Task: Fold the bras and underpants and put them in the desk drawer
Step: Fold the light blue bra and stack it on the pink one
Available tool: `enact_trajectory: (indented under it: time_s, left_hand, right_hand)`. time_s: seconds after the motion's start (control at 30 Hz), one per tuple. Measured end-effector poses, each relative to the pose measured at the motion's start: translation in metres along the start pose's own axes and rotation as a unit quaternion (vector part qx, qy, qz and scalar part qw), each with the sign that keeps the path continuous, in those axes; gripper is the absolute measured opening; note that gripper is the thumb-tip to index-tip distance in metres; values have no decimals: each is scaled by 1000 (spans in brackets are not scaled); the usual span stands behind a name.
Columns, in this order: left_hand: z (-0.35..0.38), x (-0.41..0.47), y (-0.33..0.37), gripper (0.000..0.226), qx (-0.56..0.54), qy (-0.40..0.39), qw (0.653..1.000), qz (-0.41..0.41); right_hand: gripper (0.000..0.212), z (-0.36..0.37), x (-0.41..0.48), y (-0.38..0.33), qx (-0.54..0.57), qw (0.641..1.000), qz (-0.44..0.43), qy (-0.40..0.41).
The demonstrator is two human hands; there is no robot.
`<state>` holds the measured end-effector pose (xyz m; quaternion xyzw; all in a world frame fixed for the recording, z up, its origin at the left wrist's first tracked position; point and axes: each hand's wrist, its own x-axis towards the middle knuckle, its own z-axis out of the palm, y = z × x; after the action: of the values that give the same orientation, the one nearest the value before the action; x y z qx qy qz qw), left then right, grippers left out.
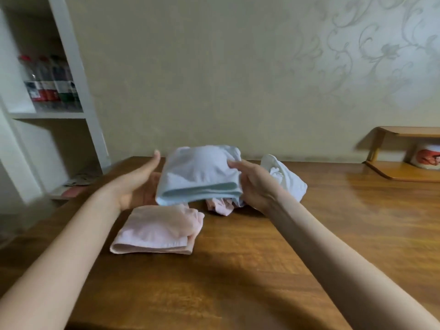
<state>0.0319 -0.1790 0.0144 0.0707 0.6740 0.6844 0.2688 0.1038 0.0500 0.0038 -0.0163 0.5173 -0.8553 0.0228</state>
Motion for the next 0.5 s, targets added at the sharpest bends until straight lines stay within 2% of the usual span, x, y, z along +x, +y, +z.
enact_trajectory:
  time_s: [0.07,0.1,0.13,0.2,0.27,0.33,0.4,0.5]
  left_hand:
    - [-16,-11,7,58,-134,-11,988,78]
    - [-22,-11,8,49,-147,32,981,123]
    - [-27,-9,6,43,-135,92,975,150]
    - [-35,-7,-9,44,-40,188,974,119]
    - [-47,-2,-33,40,70,174,981,43]
    - [-56,-2,-52,31,87,116,989,-14]
    - [-55,-5,-54,26,65,103,992,-15]
    - [-55,-9,-41,17,50,129,990,37]
  right_hand:
    - [15,22,25,3,43,999,-6,12]
    - [11,29,38,9,49,999,5,22]
    - [12,34,46,18,49,998,23,29]
    - [30,36,57,41,13,995,75,61]
    - [47,29,56,65,-83,985,122,94]
    - [60,21,51,79,-146,972,153,103]
    - [58,19,45,80,-147,973,150,95]
    - [45,22,37,64,-100,990,91,36]
